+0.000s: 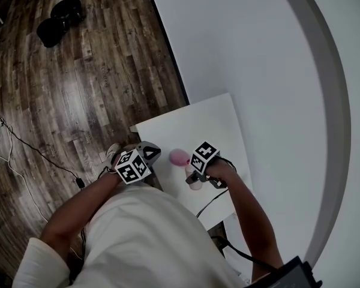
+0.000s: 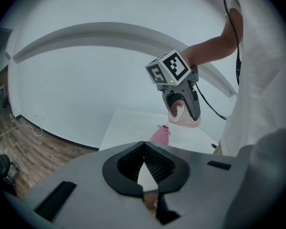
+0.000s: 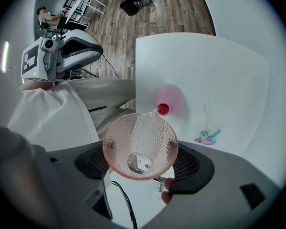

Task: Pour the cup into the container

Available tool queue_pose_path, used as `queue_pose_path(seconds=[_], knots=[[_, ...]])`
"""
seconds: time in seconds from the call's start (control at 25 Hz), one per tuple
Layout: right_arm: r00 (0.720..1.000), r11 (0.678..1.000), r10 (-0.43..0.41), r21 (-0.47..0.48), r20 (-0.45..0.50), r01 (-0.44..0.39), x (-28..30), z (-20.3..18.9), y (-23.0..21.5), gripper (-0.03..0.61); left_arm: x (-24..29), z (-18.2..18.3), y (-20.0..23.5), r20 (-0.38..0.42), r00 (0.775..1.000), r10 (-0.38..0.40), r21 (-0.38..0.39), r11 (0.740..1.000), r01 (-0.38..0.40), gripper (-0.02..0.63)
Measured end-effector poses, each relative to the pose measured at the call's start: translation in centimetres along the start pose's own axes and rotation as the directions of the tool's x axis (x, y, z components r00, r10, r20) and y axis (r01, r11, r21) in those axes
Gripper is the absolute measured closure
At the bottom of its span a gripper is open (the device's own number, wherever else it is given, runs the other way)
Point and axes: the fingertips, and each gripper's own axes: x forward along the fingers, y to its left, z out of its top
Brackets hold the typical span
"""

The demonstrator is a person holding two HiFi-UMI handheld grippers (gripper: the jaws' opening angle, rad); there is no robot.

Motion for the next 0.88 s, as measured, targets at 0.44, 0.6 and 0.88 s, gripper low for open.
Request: queue_pose_path(seconds=[0.44, 0.6, 0.88], knots=[[1.000, 1.000, 0.000, 0.009, -0.020, 0.000, -0.3, 0.1, 0.0, 0.196, -0.3, -0.3, 0.1, 0.000, 1.000, -0.003, -0.006, 1.000, 0.003, 0.603], [1.000, 1.000, 0.005, 0.008, -0.027, -0.004, -0.2, 0.1, 0.0, 0.196, -0.3, -0.7, 0.1, -0.001, 1.000, -0.002, -0.007, 1.000, 0.002, 0.603], [0.999, 1.000, 0.014, 0.011, -0.039, -0.014, 0.0, -0.1, 0.0, 0.196, -0.3, -1.0, 0.0, -0.002, 1.000, -0.001, -0.010, 1.000, 0.001, 0.603]])
